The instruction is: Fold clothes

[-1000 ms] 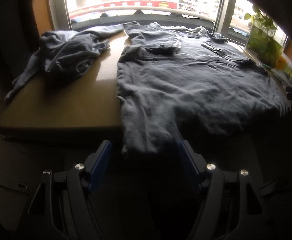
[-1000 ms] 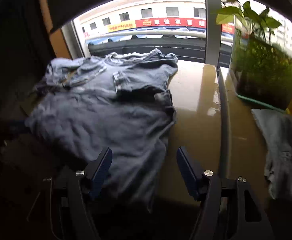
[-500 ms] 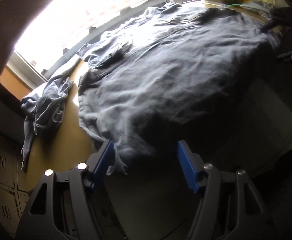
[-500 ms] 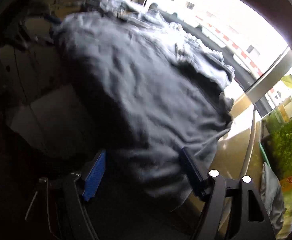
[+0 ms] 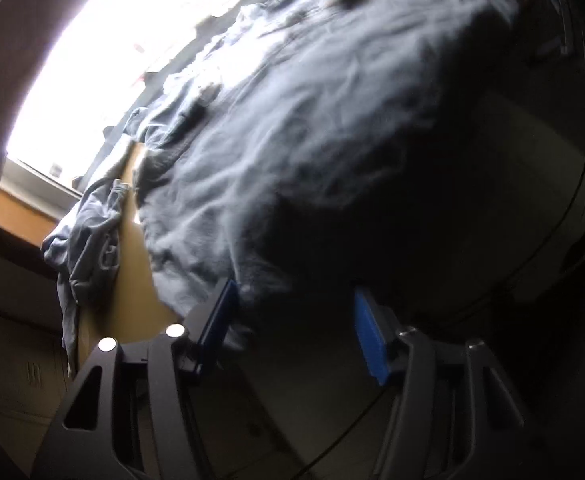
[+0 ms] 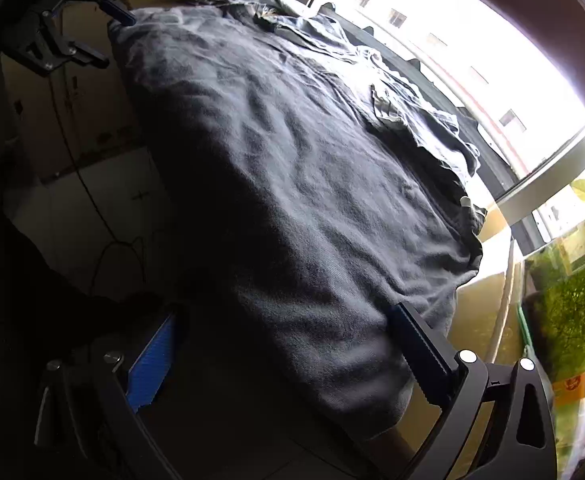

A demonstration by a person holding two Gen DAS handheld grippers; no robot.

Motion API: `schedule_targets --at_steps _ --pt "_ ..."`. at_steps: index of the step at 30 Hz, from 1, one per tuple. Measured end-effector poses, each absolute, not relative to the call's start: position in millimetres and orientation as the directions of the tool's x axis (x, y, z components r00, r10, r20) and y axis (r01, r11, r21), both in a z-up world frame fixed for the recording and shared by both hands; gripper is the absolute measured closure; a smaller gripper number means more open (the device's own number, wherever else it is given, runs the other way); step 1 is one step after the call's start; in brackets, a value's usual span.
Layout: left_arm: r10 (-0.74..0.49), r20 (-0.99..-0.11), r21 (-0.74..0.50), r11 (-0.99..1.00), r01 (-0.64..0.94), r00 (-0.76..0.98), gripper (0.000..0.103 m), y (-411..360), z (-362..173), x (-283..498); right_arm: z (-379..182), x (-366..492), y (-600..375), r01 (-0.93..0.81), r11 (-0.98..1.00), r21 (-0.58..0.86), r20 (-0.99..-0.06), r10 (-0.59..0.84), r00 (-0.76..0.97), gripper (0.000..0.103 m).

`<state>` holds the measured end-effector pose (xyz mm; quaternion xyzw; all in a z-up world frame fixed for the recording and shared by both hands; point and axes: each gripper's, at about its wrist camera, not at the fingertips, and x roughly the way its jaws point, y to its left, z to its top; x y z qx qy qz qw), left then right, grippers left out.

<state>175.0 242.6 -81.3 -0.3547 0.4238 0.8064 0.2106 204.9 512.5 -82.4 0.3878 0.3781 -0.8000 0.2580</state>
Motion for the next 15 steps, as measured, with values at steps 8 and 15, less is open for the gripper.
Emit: schedule_targets --at_steps 8,15 --pt "-0.012 -0.683 0.659 -0.440 -0.610 -0.730 0.066 241 -95 167 -71 193 519 0.667 -0.664 -0.338 -0.817 -0.144 -0.558 0.018" --pt "0.076 -0.799 0.436 -0.609 -0.662 -0.596 0.098 217 -54 145 -35 184 550 0.657 -0.752 -0.049 -0.839 -0.326 -0.436 0.093"
